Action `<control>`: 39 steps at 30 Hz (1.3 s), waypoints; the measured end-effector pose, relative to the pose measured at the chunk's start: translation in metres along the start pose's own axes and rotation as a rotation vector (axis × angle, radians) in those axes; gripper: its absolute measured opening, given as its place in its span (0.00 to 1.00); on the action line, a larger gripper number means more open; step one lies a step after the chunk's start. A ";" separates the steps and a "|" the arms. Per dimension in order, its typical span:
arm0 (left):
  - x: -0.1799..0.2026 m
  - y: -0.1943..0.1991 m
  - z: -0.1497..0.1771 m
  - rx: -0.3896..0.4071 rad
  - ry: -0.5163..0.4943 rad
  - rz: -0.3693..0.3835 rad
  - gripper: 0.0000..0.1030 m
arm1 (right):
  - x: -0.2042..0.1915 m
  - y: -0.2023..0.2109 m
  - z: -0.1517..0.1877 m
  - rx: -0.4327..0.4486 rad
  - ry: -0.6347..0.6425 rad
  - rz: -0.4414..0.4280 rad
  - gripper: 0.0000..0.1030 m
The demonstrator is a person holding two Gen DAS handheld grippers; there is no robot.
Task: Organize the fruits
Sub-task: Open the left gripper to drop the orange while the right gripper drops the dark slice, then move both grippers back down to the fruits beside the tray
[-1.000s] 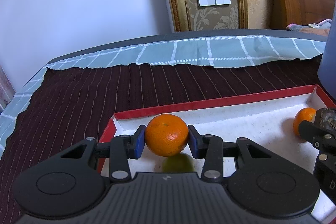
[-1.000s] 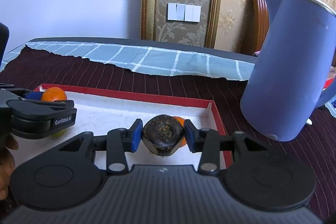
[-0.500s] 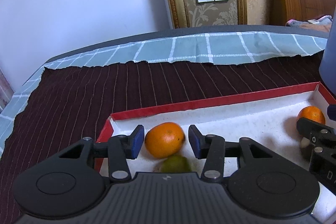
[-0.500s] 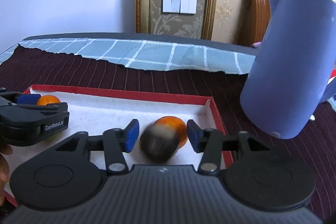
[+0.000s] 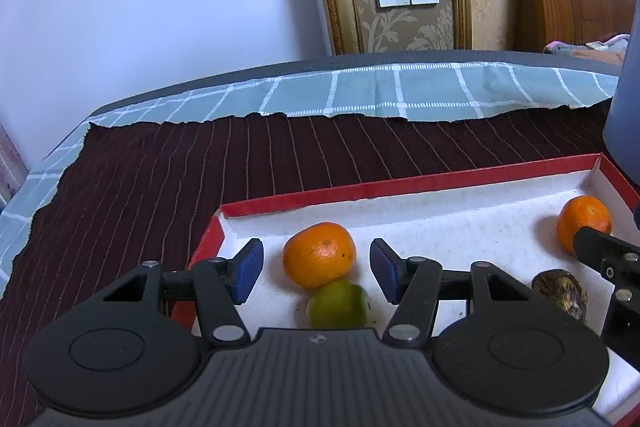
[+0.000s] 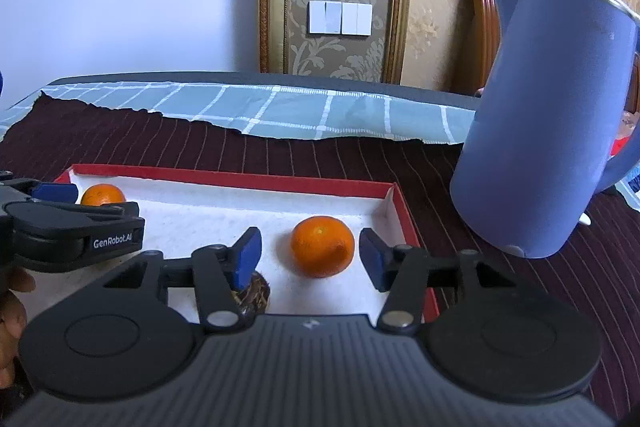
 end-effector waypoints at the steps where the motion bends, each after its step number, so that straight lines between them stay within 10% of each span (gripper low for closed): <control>1: -0.001 0.003 0.001 0.003 0.003 0.001 0.56 | 0.000 0.003 0.001 0.004 -0.001 0.000 0.52; 39: -0.018 0.082 0.054 0.045 0.030 0.086 0.68 | -0.015 0.088 0.052 0.128 -0.029 -0.038 0.76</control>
Point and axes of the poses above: each gripper's, at about its wrist camera, not at the fingertips, and y roughly against the way its jaws point, x to its right, z to its underside, the point moved 5 cm from there along -y, roughly the way its jaws point, and after that the axes turned 8 degrees about y, right-handed, at the moved point
